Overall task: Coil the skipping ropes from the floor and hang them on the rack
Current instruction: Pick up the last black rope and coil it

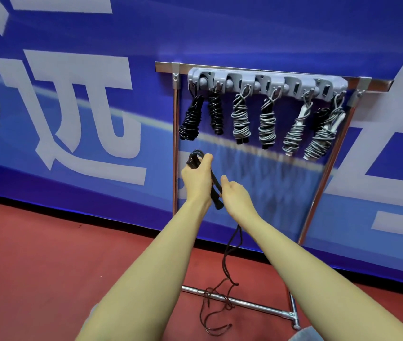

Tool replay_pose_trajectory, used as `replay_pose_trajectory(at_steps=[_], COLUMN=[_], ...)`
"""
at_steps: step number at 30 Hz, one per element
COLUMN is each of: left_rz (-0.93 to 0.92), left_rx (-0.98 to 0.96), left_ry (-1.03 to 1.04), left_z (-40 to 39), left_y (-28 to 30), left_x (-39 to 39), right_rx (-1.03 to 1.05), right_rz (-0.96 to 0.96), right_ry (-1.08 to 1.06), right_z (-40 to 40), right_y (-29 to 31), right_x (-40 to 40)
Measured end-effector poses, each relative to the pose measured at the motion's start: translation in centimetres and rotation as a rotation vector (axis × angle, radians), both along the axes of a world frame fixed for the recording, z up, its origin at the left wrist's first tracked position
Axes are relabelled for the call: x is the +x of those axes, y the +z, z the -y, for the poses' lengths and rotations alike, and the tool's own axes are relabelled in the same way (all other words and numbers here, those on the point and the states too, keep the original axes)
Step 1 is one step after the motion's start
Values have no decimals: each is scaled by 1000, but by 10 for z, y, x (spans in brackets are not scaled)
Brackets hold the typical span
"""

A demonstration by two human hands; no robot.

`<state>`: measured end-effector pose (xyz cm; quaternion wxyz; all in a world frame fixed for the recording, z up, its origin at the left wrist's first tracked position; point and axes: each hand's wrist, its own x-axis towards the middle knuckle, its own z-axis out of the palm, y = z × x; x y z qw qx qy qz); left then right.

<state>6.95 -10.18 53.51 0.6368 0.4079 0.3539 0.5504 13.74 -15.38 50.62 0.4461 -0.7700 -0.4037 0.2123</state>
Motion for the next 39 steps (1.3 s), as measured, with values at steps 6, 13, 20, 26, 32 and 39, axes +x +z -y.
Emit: replay_pose_trajectory(at_steps=[6, 13, 20, 26, 32, 39], left_rz=[254, 579, 594, -161, -1619, -1710], left_rx=[-137, -256, -274, 198, 1282, 1467], left_ry=[-81, -235, -251, 8, -64, -1], left_z=[9, 9, 12, -3, -9, -20], left_y=[1, -7, -8, -29, -18, -10], left_x=[2, -6, -13, -29, -33, -30], right_rx=[-69, 7, -16, -89, -158, -149], right_rz=[205, -10, -9, 335, 634, 554], right_ry=[-66, -141, -238, -264, -198, -139], right_z=[1, -7, -6, 1, 0, 8], right_y=[-6, -5, 0, 18, 24, 33], right_x=[0, 5, 3, 14, 14, 13])
